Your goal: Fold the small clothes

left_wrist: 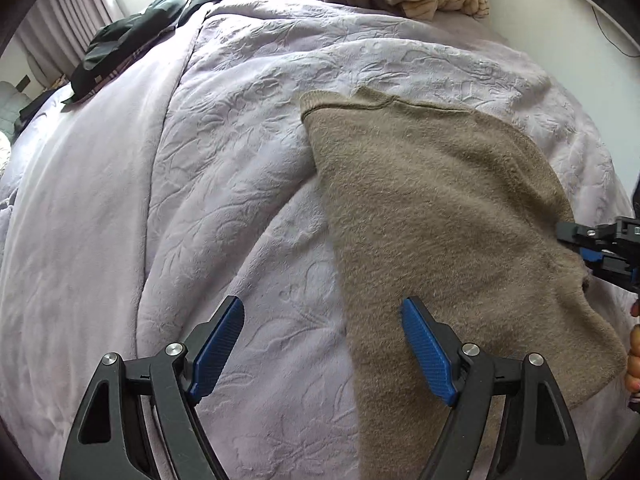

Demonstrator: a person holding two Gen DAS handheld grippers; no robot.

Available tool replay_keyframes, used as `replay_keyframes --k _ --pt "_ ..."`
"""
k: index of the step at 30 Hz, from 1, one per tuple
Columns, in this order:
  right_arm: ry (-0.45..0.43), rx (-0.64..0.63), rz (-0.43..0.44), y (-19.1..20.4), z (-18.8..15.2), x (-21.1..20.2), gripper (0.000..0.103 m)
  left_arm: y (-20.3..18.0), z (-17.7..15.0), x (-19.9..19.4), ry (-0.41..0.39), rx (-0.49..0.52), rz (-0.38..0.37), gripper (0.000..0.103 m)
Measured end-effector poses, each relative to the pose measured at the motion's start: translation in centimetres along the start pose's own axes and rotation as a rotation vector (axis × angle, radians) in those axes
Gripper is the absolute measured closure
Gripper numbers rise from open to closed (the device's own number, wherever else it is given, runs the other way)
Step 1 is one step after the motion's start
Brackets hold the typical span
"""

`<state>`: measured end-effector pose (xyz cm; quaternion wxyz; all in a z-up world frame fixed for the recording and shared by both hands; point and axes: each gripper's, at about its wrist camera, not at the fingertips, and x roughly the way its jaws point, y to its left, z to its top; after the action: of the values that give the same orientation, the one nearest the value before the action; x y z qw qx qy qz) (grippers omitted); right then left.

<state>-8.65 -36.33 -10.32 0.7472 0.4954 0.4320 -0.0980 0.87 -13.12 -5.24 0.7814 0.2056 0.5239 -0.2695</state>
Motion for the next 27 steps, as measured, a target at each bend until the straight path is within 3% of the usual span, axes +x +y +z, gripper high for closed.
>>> replay_keyframes --k 3,6,9,10,12,14,15,16,18,21,22,23,27 --pt "-0.024 0.003 -0.033 0.2 -0.5 -2.1 0.066 0.6 -0.1 -0.5 0.006 0.001 0.012 0.021" --pt "-0.033 -0.023 0.05 1.3 -2.0 -5.0 0.066 1.3 -0.4 -0.8 0.016 -0.002 -0.01 0.021" --pt "0.046 -0.155 0.095 4.4 -3.9 -5.4 0.064 1.5 -1.0 -0.6 0.049 0.009 -0.051 0.021" --pt "0.097 -0.205 0.105 5.4 -4.7 -5.0 0.045 1.4 -1.3 -0.5 0.062 0.012 -0.071 0.021" --pt "0.155 -0.278 0.093 6.5 -6.2 -4.3 0.029 1.3 -1.8 -0.1 0.098 0.01 -0.125 0.021" --pt "0.192 -0.344 0.066 7.7 -7.1 -3.2 0.045 1.0 -2.1 0.1 0.121 0.003 -0.168 0.021" --pt "0.203 -0.355 0.052 8.0 -7.3 -2.7 0.082 0.7 -2.3 0.3 0.133 0.007 -0.175 0.021" --pt "0.205 -0.346 0.039 8.6 -7.3 -2.3 0.097 0.4 -2.5 0.6 0.139 0.017 -0.163 0.021" --pt "0.199 -0.287 0.015 7.7 -7.2 -1.9 0.097 -0.2 -3.2 1.5 0.152 0.045 -0.117 0.021" --pt "0.203 -0.198 -0.086 4.6 -7.9 -1.2 0.097 -0.5 -4.4 2.4 0.165 0.06 -0.102 0.019" --pt "0.213 -0.143 -0.098 3.0 -8.2 -0.9 0.097 -0.5 -4.8 2.6 0.165 0.06 -0.099 0.011" --pt "0.218 -0.094 -0.087 1.7 -8.5 -0.9 0.097 -0.5 -5.1 2.7 0.162 0.064 -0.083 0.006" --pt "0.204 -0.012 -0.052 0.6 -9.0 -1.7 0.096 0.2 -6.0 2.6 0.185 0.054 -0.088 0.006"
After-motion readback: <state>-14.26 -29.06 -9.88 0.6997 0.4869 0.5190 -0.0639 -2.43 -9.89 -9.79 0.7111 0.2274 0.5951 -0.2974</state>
